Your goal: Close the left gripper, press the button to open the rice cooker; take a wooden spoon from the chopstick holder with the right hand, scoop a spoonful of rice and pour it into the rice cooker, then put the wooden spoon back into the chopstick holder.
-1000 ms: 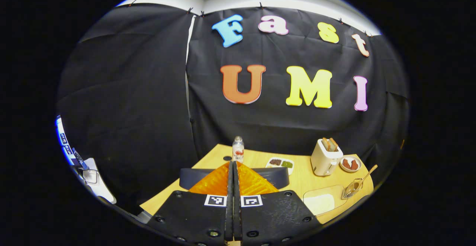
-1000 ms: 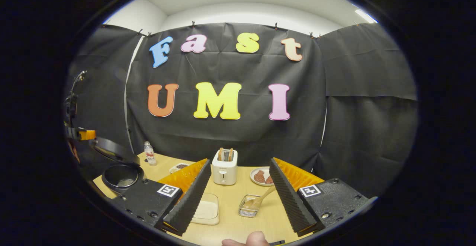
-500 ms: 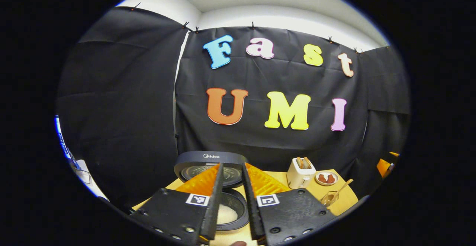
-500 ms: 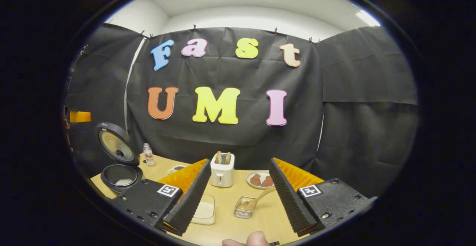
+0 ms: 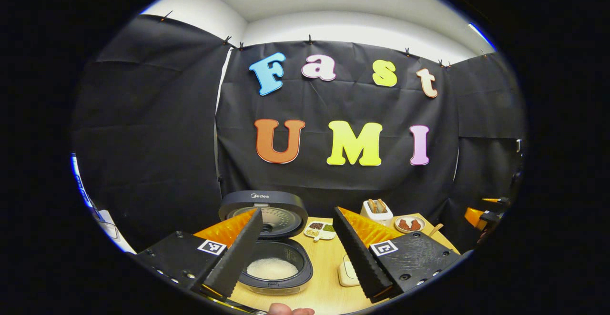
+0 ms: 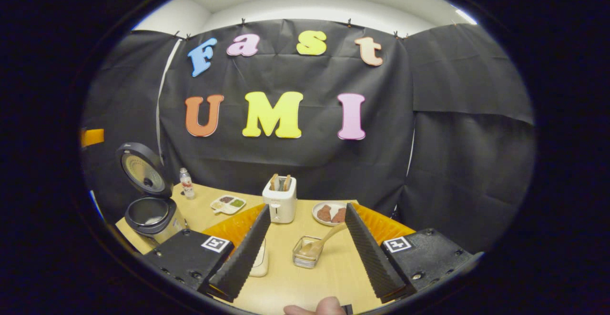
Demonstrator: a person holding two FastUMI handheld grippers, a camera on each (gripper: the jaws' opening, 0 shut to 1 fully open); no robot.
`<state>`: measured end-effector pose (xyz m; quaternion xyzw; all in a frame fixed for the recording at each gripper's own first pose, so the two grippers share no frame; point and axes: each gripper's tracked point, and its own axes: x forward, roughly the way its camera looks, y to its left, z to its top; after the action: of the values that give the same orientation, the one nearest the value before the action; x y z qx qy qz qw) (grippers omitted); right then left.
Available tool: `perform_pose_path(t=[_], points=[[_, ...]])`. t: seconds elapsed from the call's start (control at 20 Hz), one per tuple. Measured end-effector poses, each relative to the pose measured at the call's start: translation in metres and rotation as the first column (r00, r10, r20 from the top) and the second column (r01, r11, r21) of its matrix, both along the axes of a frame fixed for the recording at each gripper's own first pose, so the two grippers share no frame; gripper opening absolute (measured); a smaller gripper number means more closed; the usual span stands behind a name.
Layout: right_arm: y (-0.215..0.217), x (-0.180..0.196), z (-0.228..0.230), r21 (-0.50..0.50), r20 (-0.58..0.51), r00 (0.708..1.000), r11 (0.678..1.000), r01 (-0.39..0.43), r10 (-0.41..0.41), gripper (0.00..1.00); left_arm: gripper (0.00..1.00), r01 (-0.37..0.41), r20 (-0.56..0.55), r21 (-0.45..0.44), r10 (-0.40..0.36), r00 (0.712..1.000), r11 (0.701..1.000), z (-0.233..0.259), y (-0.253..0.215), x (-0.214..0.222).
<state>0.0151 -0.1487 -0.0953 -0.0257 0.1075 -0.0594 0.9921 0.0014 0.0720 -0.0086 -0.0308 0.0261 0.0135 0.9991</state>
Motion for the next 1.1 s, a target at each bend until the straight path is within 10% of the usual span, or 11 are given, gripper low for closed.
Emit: perform_pose_path(t=[0.6,1.1], points=[[-0.063,0.092,-0.149,0.184,-0.256,0.967,0.981,0.054,-0.005,1.00,0.94,-0.071,0.023,0.023,0.071,0.997,0.997,0.017,-0.021,0.003],[-0.100,0.165,-0.246,0.424,-0.433,0.901,0.889,0.173,0.031,0.93,0.94,-0.133,0.013,0.071,0.132,0.991,0.989,0.014,-0.049,0.027]])
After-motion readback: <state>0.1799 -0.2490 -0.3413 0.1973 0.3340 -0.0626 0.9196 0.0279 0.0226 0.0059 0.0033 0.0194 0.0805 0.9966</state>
